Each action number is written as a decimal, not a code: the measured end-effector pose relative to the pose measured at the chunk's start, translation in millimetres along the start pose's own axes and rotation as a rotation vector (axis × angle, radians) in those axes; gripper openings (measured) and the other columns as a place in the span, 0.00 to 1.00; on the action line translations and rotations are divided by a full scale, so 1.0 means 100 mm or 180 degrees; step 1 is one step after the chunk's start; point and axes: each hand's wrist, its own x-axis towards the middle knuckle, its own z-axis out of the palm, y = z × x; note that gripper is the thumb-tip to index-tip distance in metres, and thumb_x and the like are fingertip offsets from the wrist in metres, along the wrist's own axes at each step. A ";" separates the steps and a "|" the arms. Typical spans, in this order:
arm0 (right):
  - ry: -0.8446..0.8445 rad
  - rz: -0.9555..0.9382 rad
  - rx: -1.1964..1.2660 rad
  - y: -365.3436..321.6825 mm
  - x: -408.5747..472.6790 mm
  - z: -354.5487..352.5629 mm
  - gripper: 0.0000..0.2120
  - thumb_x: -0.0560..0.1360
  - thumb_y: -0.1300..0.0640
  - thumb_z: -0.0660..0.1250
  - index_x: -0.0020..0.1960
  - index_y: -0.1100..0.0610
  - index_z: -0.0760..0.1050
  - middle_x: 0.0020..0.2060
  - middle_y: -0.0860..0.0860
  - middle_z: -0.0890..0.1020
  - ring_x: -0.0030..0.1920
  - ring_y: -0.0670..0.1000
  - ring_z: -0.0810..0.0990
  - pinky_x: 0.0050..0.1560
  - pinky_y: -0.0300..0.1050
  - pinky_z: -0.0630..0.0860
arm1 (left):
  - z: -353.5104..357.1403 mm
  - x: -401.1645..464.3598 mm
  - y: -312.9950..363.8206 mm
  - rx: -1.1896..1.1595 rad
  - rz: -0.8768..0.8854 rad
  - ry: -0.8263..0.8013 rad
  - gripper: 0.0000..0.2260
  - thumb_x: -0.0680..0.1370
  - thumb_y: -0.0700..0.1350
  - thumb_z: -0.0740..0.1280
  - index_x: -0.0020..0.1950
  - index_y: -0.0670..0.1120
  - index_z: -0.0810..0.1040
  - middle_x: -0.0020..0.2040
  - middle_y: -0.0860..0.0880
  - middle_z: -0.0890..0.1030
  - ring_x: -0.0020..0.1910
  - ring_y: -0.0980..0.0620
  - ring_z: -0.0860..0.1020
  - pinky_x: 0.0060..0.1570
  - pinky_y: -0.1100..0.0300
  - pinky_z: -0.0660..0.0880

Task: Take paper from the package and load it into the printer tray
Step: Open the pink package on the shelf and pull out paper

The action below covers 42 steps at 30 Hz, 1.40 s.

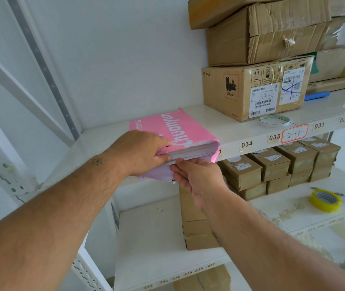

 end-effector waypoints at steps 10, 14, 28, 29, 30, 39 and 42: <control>0.0057 0.0084 -0.0038 -0.02 -0.05 -0.01 0.05 0.79 0.69 0.72 0.46 0.61 0.81 0.51 0.62 0.88 0.52 0.58 0.89 0.49 0.49 0.87 | 0.04 0.01 -0.02 0.0030 0.0004 0.0017 0.22 0.83 0.61 0.63 0.75 0.55 0.77 0.65 0.52 0.84 0.62 0.47 0.82 0.60 0.52 0.78; 0.0280 0.0216 0.0064 -0.05 -0.02 0.04 0.05 0.79 0.69 0.68 0.53 0.63 0.80 0.43 0.60 0.88 0.40 0.53 0.89 0.42 0.47 0.88 | 0.05 0.01 -0.03 0.0106 0.0017 0.0044 0.20 0.82 0.60 0.63 0.70 0.54 0.80 0.61 0.52 0.85 0.58 0.48 0.83 0.57 0.51 0.79; 0.0534 0.0095 -0.0310 -0.06 0.12 0.15 0.05 0.74 0.65 0.69 0.43 0.58 0.83 0.31 0.54 0.84 0.25 0.49 0.78 0.27 0.41 0.77 | -0.01 0.19 0.22 0.1022 0.0055 -0.0101 0.20 0.83 0.56 0.61 0.74 0.51 0.73 0.61 0.49 0.82 0.56 0.44 0.82 0.50 0.51 0.79; 0.0561 0.0065 -0.0391 -0.06 0.13 0.15 0.05 0.73 0.64 0.69 0.41 0.58 0.82 0.28 0.52 0.83 0.26 0.50 0.78 0.27 0.41 0.74 | -0.01 0.19 0.23 0.1063 0.0058 -0.0127 0.21 0.84 0.55 0.60 0.76 0.51 0.72 0.62 0.49 0.82 0.57 0.44 0.82 0.50 0.51 0.78; 0.0586 0.0035 -0.0466 -0.05 0.13 0.15 0.05 0.72 0.63 0.69 0.39 0.57 0.81 0.26 0.51 0.83 0.27 0.51 0.77 0.27 0.41 0.71 | 0.00 0.19 0.23 0.1084 0.0042 -0.0137 0.22 0.85 0.56 0.59 0.78 0.52 0.70 0.62 0.49 0.82 0.56 0.44 0.82 0.49 0.51 0.78; 0.0871 -0.0426 -0.0823 -0.15 0.03 0.25 0.09 0.73 0.62 0.69 0.34 0.58 0.77 0.31 0.56 0.79 0.35 0.55 0.76 0.38 0.49 0.73 | 0.05 0.25 0.23 0.1054 -0.0115 0.0037 0.20 0.84 0.56 0.60 0.73 0.50 0.73 0.51 0.48 0.84 0.45 0.43 0.82 0.38 0.52 0.74; 0.0811 -0.0500 -0.0893 -0.25 -0.22 0.22 0.18 0.72 0.63 0.67 0.28 0.56 0.65 0.23 0.49 0.66 0.31 0.53 0.65 0.34 0.47 0.63 | 0.00 0.29 0.22 0.0946 -0.0139 -0.0049 0.19 0.83 0.54 0.60 0.71 0.50 0.75 0.52 0.47 0.84 0.47 0.42 0.81 0.41 0.52 0.73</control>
